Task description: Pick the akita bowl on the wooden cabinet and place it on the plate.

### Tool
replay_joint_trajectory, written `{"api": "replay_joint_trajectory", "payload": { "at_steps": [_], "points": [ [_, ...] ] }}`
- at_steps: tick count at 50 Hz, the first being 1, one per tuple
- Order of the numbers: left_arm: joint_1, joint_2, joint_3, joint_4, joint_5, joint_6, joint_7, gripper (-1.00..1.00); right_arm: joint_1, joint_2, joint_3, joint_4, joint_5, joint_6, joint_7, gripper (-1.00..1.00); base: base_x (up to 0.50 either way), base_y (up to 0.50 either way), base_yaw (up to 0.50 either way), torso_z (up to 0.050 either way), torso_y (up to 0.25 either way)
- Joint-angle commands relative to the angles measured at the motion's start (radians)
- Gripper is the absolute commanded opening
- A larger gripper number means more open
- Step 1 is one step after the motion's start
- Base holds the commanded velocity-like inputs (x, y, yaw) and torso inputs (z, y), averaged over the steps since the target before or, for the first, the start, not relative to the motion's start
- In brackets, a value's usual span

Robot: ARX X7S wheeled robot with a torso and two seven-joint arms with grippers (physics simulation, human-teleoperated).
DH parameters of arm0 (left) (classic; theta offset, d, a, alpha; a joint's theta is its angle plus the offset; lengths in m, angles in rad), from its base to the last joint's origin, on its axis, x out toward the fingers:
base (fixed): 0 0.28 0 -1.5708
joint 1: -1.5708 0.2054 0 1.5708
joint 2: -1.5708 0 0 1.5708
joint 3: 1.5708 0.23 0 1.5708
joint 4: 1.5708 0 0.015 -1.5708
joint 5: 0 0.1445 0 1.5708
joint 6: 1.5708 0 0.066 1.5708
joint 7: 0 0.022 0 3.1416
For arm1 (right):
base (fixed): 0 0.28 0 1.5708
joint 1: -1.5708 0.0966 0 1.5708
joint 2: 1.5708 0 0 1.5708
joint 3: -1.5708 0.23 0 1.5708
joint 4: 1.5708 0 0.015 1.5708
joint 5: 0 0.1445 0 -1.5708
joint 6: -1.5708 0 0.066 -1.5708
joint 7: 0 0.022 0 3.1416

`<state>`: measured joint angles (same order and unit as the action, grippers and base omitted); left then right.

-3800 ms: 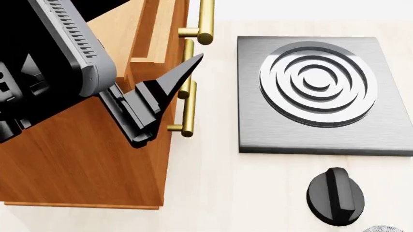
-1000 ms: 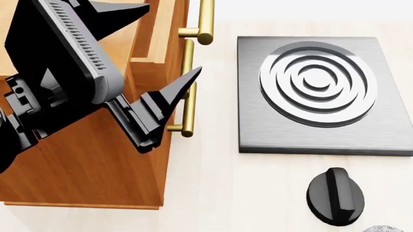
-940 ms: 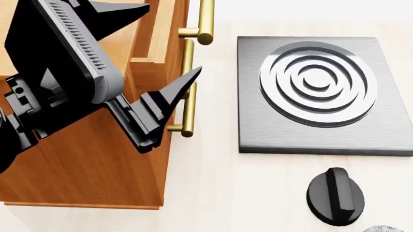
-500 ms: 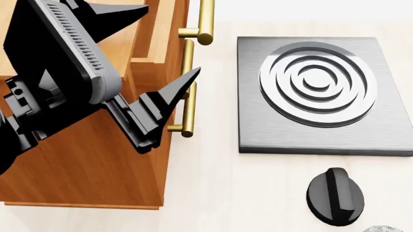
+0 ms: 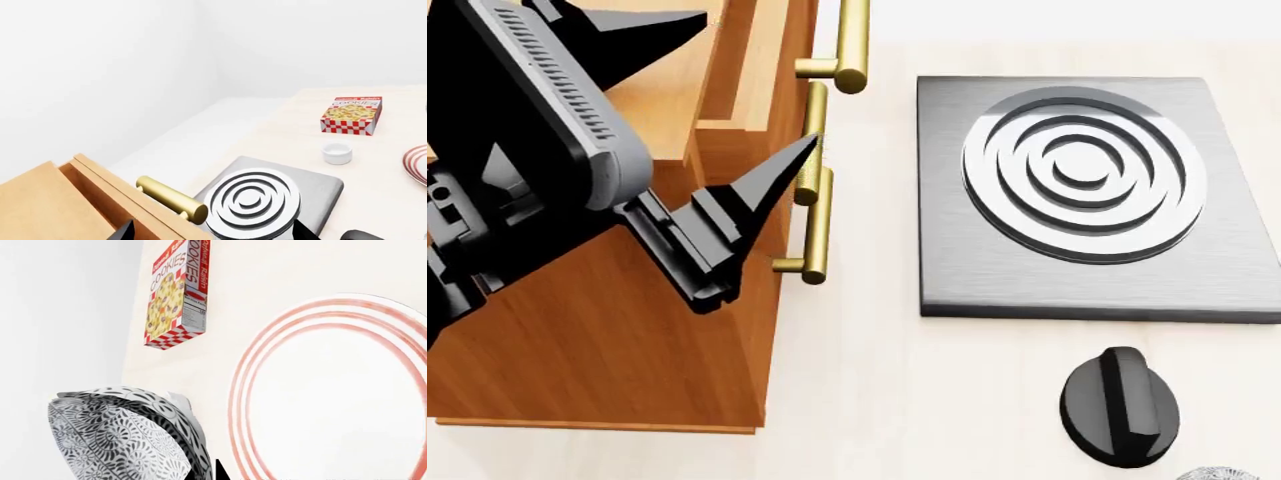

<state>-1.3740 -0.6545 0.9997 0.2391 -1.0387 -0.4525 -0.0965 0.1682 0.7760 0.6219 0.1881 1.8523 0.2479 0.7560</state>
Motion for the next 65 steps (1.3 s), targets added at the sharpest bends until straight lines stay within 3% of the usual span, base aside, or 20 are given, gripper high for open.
{"api": "replay_joint_trajectory", "payload": {
  "at_steps": [1, 65],
  "points": [
    [0.011, -0.017, 0.0, -0.007, 0.008, -0.004, -0.012, 1.0, -0.005, -0.02, -0.007, 0.031, -0.018, -0.007, -0.033, -1.0, 0.0, 0.0, 0.0, 0.0, 0.0],
    [0.05, 0.003, 0.012, -0.058, 0.037, 0.023, 0.01, 1.0, 0.032, -0.051, -0.069, 0.193, -0.061, -0.008, -0.076, -1.0, 0.0, 0.0, 0.0, 0.0, -0.003]
  ]
}}
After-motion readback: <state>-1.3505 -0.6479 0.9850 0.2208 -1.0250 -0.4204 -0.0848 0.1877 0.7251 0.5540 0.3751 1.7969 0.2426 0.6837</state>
